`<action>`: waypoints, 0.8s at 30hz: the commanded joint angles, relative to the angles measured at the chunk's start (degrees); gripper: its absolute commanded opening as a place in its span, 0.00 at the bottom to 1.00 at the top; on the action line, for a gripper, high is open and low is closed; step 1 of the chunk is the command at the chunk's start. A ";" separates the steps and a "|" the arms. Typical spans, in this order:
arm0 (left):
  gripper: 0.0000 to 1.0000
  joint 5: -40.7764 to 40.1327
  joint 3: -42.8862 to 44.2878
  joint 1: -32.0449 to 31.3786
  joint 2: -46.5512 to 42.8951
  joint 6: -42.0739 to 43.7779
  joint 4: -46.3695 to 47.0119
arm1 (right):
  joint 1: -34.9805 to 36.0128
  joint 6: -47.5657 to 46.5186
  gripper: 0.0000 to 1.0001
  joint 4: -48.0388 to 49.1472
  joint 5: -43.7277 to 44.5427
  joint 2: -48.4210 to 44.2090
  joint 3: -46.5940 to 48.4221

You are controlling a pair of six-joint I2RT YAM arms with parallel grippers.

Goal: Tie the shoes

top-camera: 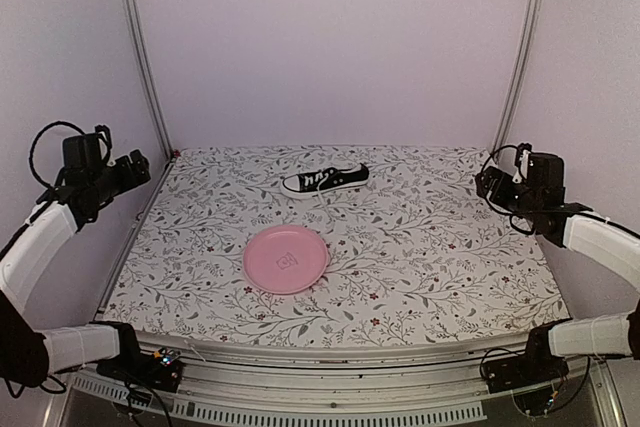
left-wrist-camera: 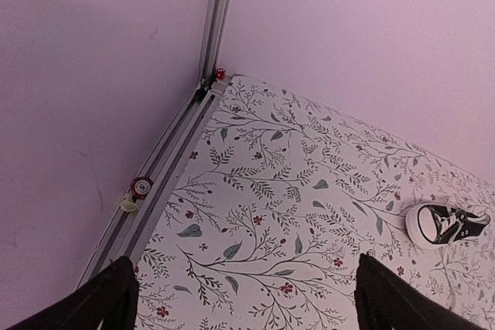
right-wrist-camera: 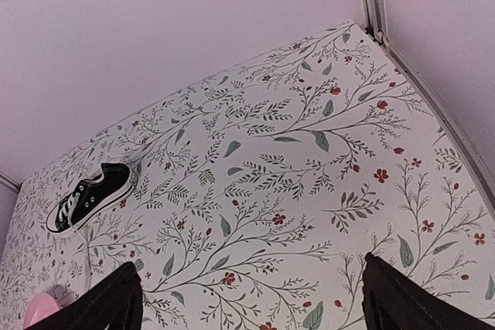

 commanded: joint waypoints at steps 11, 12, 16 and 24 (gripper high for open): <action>0.96 7.89 -3.54 -6.76 3.74 -8.61 6.90 | 0.28 -3.24 0.99 6.47 -18.88 5.22 0.81; 0.96 7.70 -4.13 -9.84 4.93 -9.80 8.98 | 1.06 -3.45 0.99 6.38 -19.51 6.30 1.46; 0.95 8.54 -3.00 -21.55 14.34 -14.44 18.58 | 5.23 -4.51 1.00 5.38 -18.57 10.53 3.84; 0.81 15.44 9.67 -27.55 37.52 -21.87 27.91 | 10.41 -1.96 0.99 9.46 -18.45 14.98 3.96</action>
